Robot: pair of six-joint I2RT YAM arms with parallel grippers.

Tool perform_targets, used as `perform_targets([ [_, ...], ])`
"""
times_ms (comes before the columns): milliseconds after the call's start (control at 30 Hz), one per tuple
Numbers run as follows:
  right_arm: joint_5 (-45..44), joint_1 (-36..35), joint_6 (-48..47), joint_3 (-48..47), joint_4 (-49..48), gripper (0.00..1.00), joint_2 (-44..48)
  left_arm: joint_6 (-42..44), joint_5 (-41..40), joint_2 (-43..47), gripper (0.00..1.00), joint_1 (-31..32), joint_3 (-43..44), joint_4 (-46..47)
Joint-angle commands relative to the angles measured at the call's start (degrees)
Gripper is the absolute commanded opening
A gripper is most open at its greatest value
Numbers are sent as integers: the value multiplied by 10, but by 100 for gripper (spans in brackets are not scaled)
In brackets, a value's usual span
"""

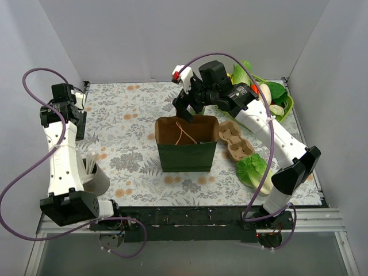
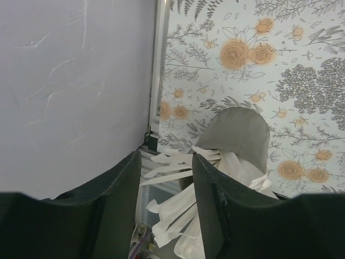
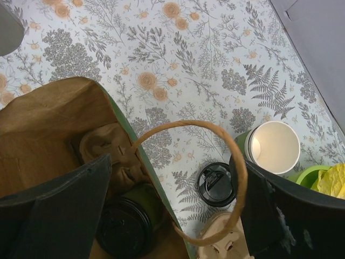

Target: Pack the takeout coffee

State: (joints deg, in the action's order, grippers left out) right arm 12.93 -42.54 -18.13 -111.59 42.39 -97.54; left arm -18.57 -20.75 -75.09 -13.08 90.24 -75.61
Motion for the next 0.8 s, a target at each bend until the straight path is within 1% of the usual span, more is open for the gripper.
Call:
perform_targets([
  [0,-19,-9,-18,15,1,97,30,-22,53,-9,40,-6,9,-11],
  [100,-25,-9,-20,23,-1,97,34,-27,62,-16,37,-9,-17,-22],
  [233,-30,-10,-21,23,-3,97,31,-34,74,-23,32,-8,-24,-35],
  [567,-26,-10,-19,25,-2,97,23,-27,36,-16,29,-12,-37,-36],
  [767,-24,-10,-19,23,1,97,16,-24,32,-10,27,-15,-42,-36],
])
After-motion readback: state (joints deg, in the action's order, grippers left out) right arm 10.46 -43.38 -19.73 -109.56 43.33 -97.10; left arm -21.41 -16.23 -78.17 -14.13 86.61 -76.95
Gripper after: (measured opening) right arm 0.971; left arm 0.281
